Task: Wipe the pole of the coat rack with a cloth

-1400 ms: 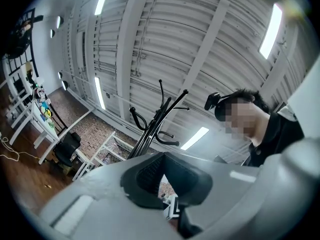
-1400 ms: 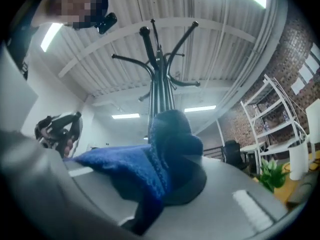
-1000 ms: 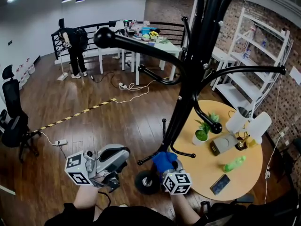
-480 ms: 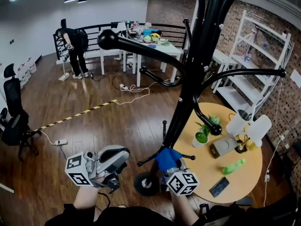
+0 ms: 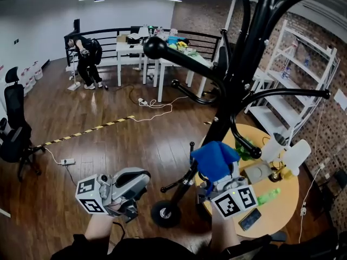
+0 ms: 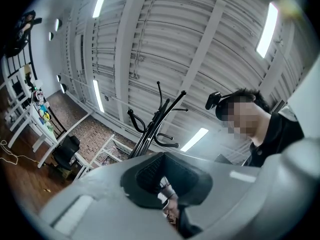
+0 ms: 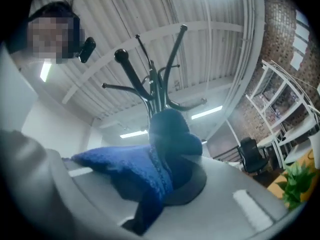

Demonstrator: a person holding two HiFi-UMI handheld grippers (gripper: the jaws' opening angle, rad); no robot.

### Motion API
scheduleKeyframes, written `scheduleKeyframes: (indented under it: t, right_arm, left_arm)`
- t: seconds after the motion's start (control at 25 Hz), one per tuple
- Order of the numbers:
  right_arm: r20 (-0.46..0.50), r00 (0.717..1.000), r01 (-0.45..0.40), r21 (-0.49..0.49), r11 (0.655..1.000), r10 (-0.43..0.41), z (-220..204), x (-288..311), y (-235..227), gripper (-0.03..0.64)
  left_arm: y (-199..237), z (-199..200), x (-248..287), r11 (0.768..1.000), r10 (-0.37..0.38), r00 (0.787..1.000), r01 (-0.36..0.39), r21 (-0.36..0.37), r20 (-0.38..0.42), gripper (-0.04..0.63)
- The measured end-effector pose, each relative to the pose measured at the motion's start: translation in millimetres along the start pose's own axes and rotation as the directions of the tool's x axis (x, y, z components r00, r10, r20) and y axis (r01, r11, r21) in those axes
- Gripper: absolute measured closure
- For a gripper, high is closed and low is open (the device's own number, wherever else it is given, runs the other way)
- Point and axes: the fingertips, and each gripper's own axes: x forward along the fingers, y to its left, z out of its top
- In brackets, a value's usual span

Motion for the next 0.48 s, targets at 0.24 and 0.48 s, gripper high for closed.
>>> scheduleKeyframes:
  t: [0.24,0.48]
  right_arm:
    - [0.102,0.992,-0.064,-0.105,0.992,0.075,66.2,26.9,15.0,0.594]
    - [0.101,0.992,-0.059,-0.153,0.986,0.075,65.3,25.5,19.6,0.594]
  left_arm:
    - [-1.1,3.6,-2.0,1.0,-0.011,1.0,0.011,0.007,0.012,0.595]
    - [-2.8,6.7,-5.9,1.0,-0.005,1.0,0.005,0.009,0.01,0.595]
